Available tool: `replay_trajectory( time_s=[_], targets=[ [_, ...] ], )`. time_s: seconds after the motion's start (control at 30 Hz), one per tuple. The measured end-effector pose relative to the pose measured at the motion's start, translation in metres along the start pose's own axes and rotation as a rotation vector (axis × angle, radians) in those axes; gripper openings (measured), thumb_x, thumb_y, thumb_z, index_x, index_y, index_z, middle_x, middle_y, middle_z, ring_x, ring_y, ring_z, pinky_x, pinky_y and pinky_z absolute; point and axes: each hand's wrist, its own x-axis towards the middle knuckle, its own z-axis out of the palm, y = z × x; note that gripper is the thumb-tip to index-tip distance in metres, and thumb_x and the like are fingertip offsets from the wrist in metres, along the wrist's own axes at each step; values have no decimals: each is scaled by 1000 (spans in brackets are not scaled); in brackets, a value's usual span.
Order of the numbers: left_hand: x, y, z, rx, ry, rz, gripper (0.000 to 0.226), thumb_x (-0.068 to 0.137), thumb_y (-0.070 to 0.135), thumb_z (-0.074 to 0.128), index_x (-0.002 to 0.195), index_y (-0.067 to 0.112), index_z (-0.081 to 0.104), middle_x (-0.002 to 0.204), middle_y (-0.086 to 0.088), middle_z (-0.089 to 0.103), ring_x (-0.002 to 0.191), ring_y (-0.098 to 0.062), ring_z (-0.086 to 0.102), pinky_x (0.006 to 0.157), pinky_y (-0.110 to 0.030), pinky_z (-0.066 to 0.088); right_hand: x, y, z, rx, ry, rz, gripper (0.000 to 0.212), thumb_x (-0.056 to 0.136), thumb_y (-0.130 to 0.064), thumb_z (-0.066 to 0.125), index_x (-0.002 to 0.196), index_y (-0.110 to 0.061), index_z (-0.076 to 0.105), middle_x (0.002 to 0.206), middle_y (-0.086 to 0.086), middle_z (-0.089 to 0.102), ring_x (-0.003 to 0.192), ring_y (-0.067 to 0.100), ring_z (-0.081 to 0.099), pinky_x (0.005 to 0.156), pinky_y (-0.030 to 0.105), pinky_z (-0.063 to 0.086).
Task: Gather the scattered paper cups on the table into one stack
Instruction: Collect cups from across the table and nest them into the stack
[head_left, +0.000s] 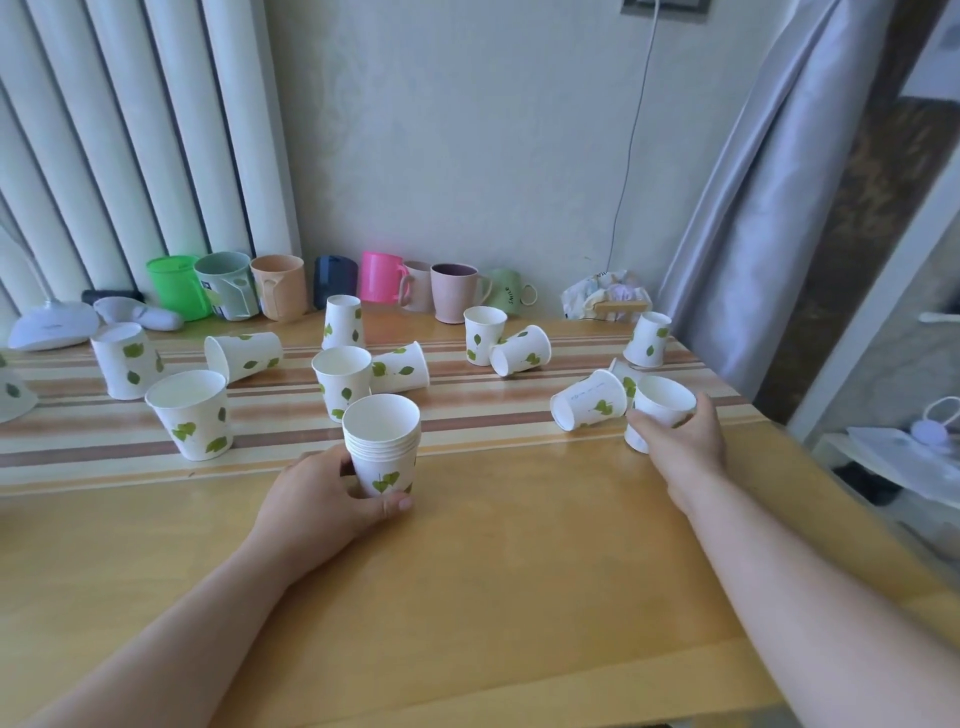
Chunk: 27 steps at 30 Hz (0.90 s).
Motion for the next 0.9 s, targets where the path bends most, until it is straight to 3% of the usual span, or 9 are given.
replay_trajectory(
  time_s=[0.13,0.23,0.37,0.53,0.6,0.67,0.73,0.83,0.9],
  targets=[
    [0,-1,1,-8,1,8,47,63,74,89,93,43,69,75,30,72,87,-5,66,68,-32,48,-37,-8,3,-54,-12,-62,60,63,-51,82,114,-45,51,101,-26,65,94,0,65,62,23,45],
    [-1,2,1,9,6,20,48,66,75,87,95,41,68,77,22,73,92,-13,66,74,-36,52,-71,-14,7,-74,-100,-131,57,58,-58,80,105,-55,48,100,-26,67,91,-8,62,63,23,47],
    [-3,6,0,27,13,29,52,69,75,85,105,39,70,95,23,73,102,-17,63,85,-40,55,-112,-53,38,124,-302,-169,58,61,-54,86,107,-62,52,104,-35,69,96,-5,68,78,31,56],
    [-6,7,-2,18,25,51,55,68,77,83,108,41,71,99,25,75,106,-16,63,90,-42,54,-150,-125,98,477,-533,-198,67,62,-44,89,121,-43,58,108,-14,77,107,16,76,86,47,65],
    [-6,8,-2,10,28,61,58,68,78,83,111,42,70,101,25,76,106,-17,63,91,-43,54,-168,-142,113,421,-626,-282,64,63,-44,89,119,-49,57,103,-22,77,101,8,76,78,35,64],
    [-7,8,-3,9,36,65,57,68,79,82,110,42,70,96,23,76,104,-17,64,89,-42,54,-181,-146,120,199,-656,-400,64,65,-45,89,115,-62,53,106,-25,74,100,-1,71,82,27,60],
    [-8,8,-3,2,47,65,55,69,79,82,108,42,70,93,21,75,102,-17,64,85,-40,54,-187,-138,123,-33,-651,-494,71,71,-47,90,129,-58,50,116,-22,70,109,5,67,93,34,58],
    [-7,7,-2,13,51,65,52,70,78,82,105,43,68,91,22,74,100,-16,64,82,-39,54,-184,-120,122,-141,-671,-498,76,78,-55,87,143,-41,52,133,-11,66,126,15,59,106,42,52],
    [-7,5,-1,18,52,60,52,70,80,80,103,41,69,89,23,73,99,-15,64,81,-38,54,-178,-106,115,-153,-729,-479,77,75,-65,84,142,-47,52,137,-12,62,133,8,53,110,38,48]
  ],
)
